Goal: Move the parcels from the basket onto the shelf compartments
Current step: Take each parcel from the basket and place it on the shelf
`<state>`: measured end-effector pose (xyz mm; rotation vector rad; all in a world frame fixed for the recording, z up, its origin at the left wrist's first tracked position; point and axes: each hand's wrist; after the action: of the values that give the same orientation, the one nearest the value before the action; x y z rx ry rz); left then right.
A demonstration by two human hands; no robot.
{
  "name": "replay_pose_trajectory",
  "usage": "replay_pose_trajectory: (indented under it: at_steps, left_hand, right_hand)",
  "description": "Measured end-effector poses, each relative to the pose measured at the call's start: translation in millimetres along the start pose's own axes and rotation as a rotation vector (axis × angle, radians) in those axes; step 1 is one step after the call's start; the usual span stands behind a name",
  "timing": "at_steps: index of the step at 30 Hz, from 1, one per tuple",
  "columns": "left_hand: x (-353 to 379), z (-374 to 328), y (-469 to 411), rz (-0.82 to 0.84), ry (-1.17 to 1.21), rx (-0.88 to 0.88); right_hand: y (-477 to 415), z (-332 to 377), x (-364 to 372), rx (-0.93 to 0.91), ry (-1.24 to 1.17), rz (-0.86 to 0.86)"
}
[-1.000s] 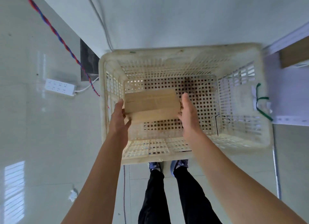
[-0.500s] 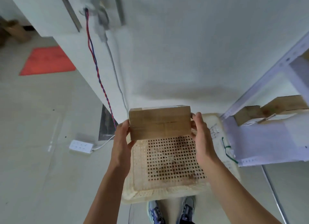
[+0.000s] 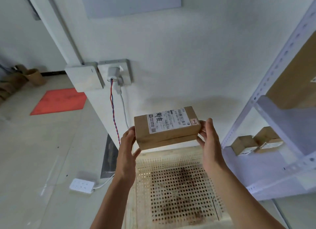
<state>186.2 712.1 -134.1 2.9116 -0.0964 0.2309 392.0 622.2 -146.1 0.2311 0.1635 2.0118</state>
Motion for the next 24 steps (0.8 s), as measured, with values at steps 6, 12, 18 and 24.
replay_pose_trajectory:
  at_steps: [6,12,18,24]
  left_hand:
    - [13.3,-8.3,-0.4,0.014,-0.001,0.005]
    - [24.3,-9.5,7.3,0.073,0.022,-0.079]
    - [35.3,-3.6,23.3,0.233,-0.091,-0.062]
    - [47.7,4.7,37.6,0.449,-0.228,-0.029]
  right_hand:
    - [-2.3,24.9,-3.6,-0.038,-0.033,-0.009]
    - [-0.3,39.5,-4.4,-0.017,-0.175,-0.014]
    - [2.9,50.5,-7.6,-0.021,-0.302,-0.037]
    - [18.7,50.1,-9.5,-0.042,-0.254,-0.044]
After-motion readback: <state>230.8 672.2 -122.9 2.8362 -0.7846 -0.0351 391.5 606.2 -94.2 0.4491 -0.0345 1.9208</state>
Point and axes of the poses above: each hand's wrist, its own y-axis away from the middle knuckle, its own x-axis out of the palm, z = x × y, and after that the axes turned 15 degrees about -z, right-handed
